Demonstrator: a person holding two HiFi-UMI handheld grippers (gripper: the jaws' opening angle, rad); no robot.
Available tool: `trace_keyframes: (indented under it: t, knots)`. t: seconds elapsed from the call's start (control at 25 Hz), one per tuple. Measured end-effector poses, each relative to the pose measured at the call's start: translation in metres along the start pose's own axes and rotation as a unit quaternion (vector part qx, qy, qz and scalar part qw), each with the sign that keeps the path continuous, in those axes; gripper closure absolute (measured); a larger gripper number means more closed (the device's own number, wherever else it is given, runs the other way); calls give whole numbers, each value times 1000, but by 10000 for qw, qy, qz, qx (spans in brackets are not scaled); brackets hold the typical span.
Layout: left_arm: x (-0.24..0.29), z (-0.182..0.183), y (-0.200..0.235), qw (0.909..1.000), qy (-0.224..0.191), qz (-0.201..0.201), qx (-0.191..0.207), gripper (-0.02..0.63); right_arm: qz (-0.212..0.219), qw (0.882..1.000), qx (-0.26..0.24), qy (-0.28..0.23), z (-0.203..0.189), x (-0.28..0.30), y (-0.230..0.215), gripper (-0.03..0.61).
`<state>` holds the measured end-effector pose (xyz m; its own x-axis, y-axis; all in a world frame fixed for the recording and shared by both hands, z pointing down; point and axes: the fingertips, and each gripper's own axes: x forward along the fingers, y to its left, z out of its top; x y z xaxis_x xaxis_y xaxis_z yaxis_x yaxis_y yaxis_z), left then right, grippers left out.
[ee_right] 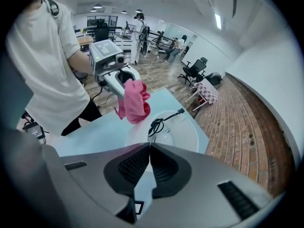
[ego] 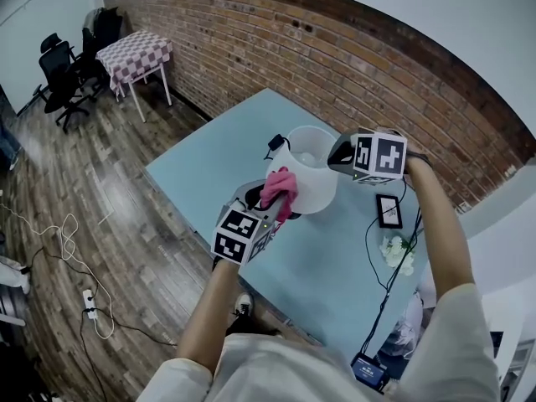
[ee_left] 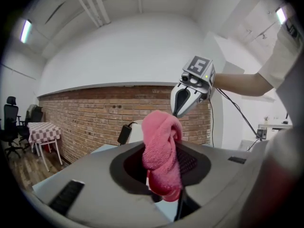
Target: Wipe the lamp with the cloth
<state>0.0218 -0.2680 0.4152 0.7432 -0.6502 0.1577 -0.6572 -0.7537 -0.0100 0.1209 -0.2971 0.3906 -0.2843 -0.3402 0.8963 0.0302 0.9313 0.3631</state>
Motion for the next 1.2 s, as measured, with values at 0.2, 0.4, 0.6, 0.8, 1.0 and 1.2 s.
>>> trace_keyframes:
  t: [0.2,0.4,0.6,0.8,1.0,1.2]
  knots:
    - [3,29,-5,9995,-249,-156,-107,477,-49,9996,-192,225,-32,1,-3,465]
    - [0,43,-5,9990,-350,-215,-186,477,-170,9947,-824,588,-52,10,-14,443]
    - [-7,42,4,9987,-365,-183,-319,477,-243,9810,-1723,853,-53,17,-23,440]
    - [-8,38,10,9984,-365,-159,-397,477,-152,9700,-2202,1016,-58,26,-23,440]
    - [-5,36,10,9977,-399,-214,-504,477,-202,9659,-2389,976,-57,31,-21,439]
    - [0,34,8,9969,-429,-255,-616,477,-283,9627,-2495,1007,-57,32,-21,451]
